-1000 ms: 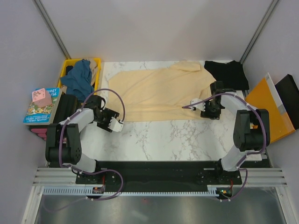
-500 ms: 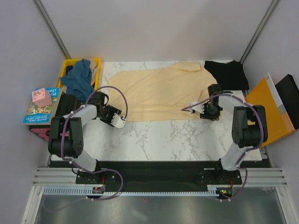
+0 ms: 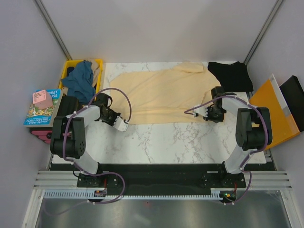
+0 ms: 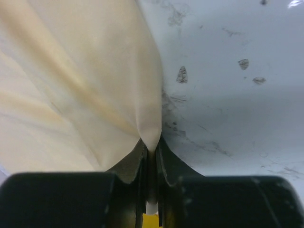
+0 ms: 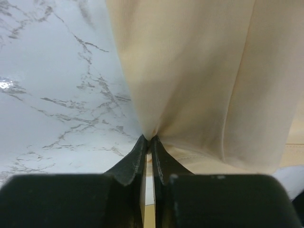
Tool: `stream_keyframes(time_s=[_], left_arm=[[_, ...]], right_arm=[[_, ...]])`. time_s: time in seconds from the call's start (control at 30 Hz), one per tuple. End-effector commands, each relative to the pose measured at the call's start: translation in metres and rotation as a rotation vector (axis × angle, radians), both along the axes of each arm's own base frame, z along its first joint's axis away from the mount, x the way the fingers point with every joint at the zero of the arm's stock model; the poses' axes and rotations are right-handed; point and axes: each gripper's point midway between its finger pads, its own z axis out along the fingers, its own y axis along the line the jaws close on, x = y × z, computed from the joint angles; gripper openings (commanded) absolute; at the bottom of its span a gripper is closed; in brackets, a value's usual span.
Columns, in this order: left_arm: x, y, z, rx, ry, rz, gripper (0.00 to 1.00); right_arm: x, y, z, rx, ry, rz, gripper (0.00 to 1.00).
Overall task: Fold and stack the t-shirts
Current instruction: Fold the tshirt
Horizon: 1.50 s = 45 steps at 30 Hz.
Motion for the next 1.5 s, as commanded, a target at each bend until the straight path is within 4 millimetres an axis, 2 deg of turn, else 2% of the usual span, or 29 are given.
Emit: stream_keyframes(time_s=[0.0,0.2,0.47,0.5,0.53,0.57,0.63,0.67,0.7,0.77,0.8,0.83,0.87,0.9,0.97,1.0,1.07,1.1,1.13,1.17,1.23,1.27,1.3,1.33,1.37,1.47], left_arm=[[-0.059,0.008,-0.01,0.051,0.206,-0.023,0.13],[-0.092,0.009,-0.008,0.051,0.281,-0.043,0.13],[-0.109,0.009,-0.01,0.045,0.297,-0.049,0.15],[-0.109,0.009,-0.009,0.041,0.294,-0.045,0.21],[-0.108,0.008,-0.008,0.032,0.295,-0.033,0.39],[-0.107,0.004,-0.005,0.011,0.289,-0.024,0.47],[-0.101,0.004,0.002,0.001,0.272,0.002,0.58],[-0.098,0.004,0.007,0.0,0.255,0.015,0.6],[-0.089,0.004,0.015,-0.002,0.227,0.03,0.61],[-0.08,0.006,0.028,-0.013,0.204,0.087,0.64],[-0.067,0.005,0.045,-0.026,0.152,0.104,0.65],[-0.063,0.006,0.054,-0.036,0.135,0.131,0.95],[-0.057,0.006,0.063,-0.045,0.109,0.144,1.0],[-0.043,0.005,0.083,-0.061,0.049,0.157,1.0],[-0.027,0.002,0.105,-0.115,-0.001,0.22,1.0],[-0.012,0.0,0.127,-0.158,-0.049,0.265,1.0],[0.003,-0.004,0.149,-0.209,-0.107,0.3,0.99],[0.018,-0.006,0.164,-0.251,-0.168,0.331,1.0],[0.022,-0.006,0.172,-0.268,-0.201,0.337,1.0],[0.024,-0.008,0.176,-0.283,-0.22,0.332,1.0],[0.023,-0.009,0.172,-0.273,-0.238,0.299,1.0],[0.019,-0.009,0.158,-0.258,-0.216,0.285,1.0],[0.017,-0.008,0.151,-0.23,-0.219,0.249,1.0],[0.018,-0.006,0.145,-0.212,-0.223,0.24,1.0],[0.016,-0.004,0.129,-0.192,-0.197,0.235,1.0],[0.023,-0.002,0.107,-0.162,-0.165,0.225,1.0]], right_arm=[[-0.034,-0.006,-0.004,-0.022,0.112,0.008,0.1],[-0.06,-0.006,0.001,-0.018,0.174,0.028,0.09],[-0.089,0.0,0.009,-0.005,0.224,0.056,0.1],[-0.092,0.001,0.01,-0.006,0.229,0.063,0.13],[-0.094,0.002,0.01,-0.005,0.235,0.067,0.32],[-0.093,0.003,0.012,0.004,0.23,0.05,0.43],[-0.087,0.007,0.019,0.022,0.212,0.032,0.58],[-0.085,0.012,0.022,0.043,0.206,0.013,0.61],[-0.077,0.014,0.029,0.055,0.188,0.003,0.62],[-0.076,0.019,0.04,0.082,0.189,-0.019,0.67],[-0.068,0.023,0.049,0.105,0.168,-0.029,0.68],[-0.07,0.026,0.055,0.113,0.177,-0.03,0.69],[-0.066,0.027,0.061,0.119,0.165,-0.035,0.7],[-0.055,0.03,0.073,0.133,0.129,-0.044,0.7],[-0.047,0.032,0.084,0.147,0.11,-0.054,0.72],[-0.033,0.034,0.097,0.156,0.064,-0.059,0.71],[-0.018,0.04,0.105,0.187,0.035,-0.087,0.71],[-0.001,0.043,0.119,0.203,-0.017,-0.094,0.72],[0.014,0.047,0.125,0.231,-0.062,-0.126,0.71],[0.026,0.05,0.124,0.243,-0.076,-0.144,0.71],[0.06,0.052,0.138,0.264,-0.172,-0.174,0.71],[0.069,0.052,0.13,0.259,-0.165,-0.18,0.71],[0.081,0.052,0.135,0.264,-0.19,-0.18,0.7],[0.086,0.053,0.133,0.266,-0.19,-0.18,0.7],[0.089,0.055,0.123,0.265,-0.168,-0.173,0.7],[0.094,0.058,0.114,0.256,-0.152,-0.124,0.7]])
